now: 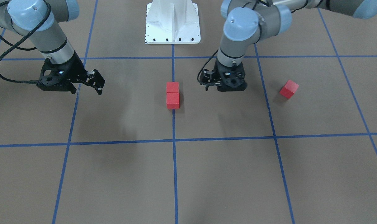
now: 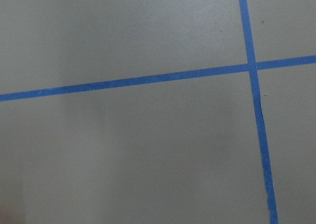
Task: Form red blocks into L shape at center
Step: 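Open the left gripper and move it to the last red cube, then grasp the last red cube with the left gripper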
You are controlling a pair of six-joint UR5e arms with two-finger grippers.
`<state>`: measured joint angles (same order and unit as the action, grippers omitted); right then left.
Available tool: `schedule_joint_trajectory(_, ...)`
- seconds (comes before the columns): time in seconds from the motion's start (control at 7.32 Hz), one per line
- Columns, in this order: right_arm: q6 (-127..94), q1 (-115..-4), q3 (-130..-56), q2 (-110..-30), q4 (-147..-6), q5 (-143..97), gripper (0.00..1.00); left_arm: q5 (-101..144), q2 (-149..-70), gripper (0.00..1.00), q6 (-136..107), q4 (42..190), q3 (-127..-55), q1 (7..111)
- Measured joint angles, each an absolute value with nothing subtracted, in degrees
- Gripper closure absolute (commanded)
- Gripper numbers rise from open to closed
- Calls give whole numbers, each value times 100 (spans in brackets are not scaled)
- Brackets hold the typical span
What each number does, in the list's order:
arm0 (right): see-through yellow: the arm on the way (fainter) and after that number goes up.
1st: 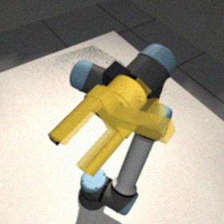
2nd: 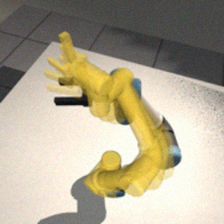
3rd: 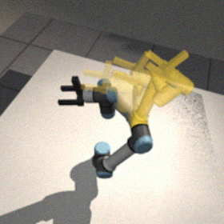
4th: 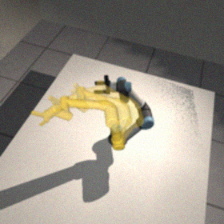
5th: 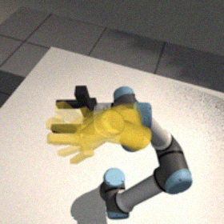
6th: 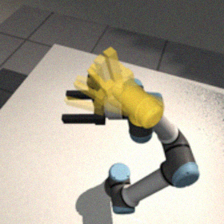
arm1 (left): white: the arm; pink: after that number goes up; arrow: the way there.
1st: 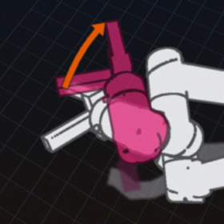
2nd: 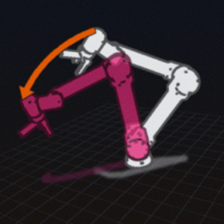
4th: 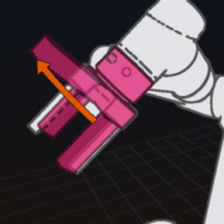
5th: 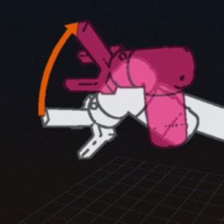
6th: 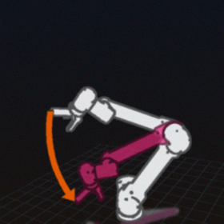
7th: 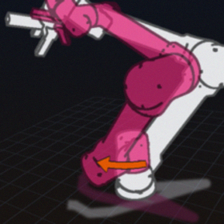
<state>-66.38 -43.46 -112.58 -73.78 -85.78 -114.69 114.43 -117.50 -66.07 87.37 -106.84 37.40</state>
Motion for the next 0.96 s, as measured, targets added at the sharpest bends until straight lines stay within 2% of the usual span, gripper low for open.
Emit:
schedule_joint_trajectory(0.14,-6641,-4348,-11260,-7380,-8578,-11457,0,11450,-10901,0,-6640,8902,-11121,3914)
schedule_joint_trajectory(0.41,-6656,-4349,-11266,-7388,-8578,-11438,0,11704,-9664,0,-6807,9283,-11452,4381)
schedule_joint_trajectory(0.68,-6693,-4343,-11269,-7386,-8578,-11426,0,11934,-9119,0,-7821,9630,-11347,4685)
schedule_joint_trajectory(0.96,-6704,-4342,-11261,-7381,-8578,-11416,0,11963,-8843,0,-9152,10757,-10891,4725)
